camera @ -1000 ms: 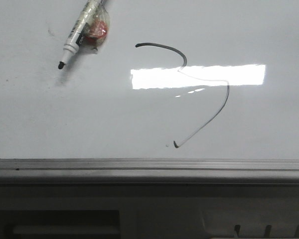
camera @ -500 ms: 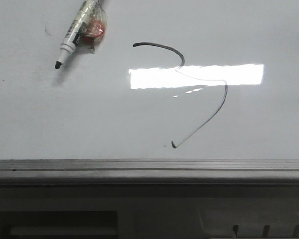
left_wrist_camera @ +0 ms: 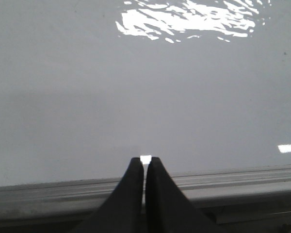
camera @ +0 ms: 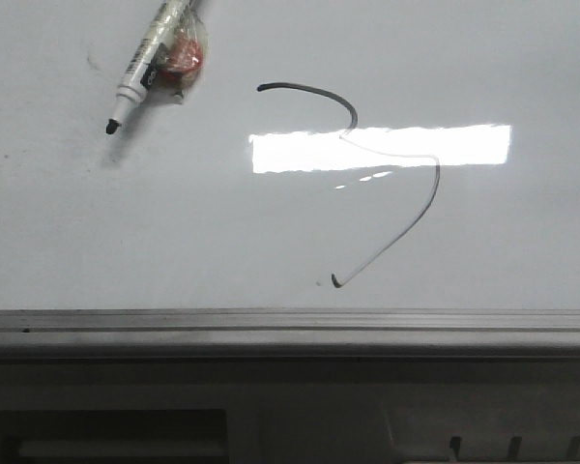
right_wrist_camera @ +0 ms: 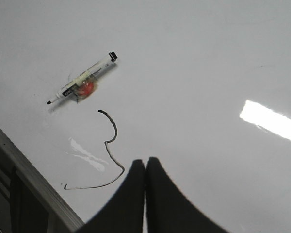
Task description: Write number 3 on whiteboard
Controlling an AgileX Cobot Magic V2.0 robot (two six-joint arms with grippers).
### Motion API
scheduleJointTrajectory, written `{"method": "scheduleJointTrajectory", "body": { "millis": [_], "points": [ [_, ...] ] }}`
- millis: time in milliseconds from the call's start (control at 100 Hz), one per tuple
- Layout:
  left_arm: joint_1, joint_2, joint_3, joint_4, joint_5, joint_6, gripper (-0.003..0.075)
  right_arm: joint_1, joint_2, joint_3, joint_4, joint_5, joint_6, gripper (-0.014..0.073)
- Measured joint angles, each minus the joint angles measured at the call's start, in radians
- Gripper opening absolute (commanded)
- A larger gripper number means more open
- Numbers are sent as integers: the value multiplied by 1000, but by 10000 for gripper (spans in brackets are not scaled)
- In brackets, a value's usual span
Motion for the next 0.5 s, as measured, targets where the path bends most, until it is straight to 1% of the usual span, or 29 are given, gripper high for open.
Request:
{"method": "scheduleJointTrajectory", "body": {
  "millis": [120,200,280,340,410,500],
  "points": [
    [0,0,0,0,0,0,-21,-32,0,13,-49,57,4,-42],
    [0,0,0,0,0,0,-21,-81,0,56,-56,35,51,-42],
    [0,0,0,0,0,0,-21,-167,0,118,-58,-57,96,-42],
    [0,0,0,-1,0,0,-21,-236,0,180,-31,-138,110,-42],
    [0,0,0,-1,0,0,-21,-323,0,260,11,-256,115,-42],
    [0,0,0,-1,0,0,-21,-431,0,374,28,-415,119,-42]
  ]
}}
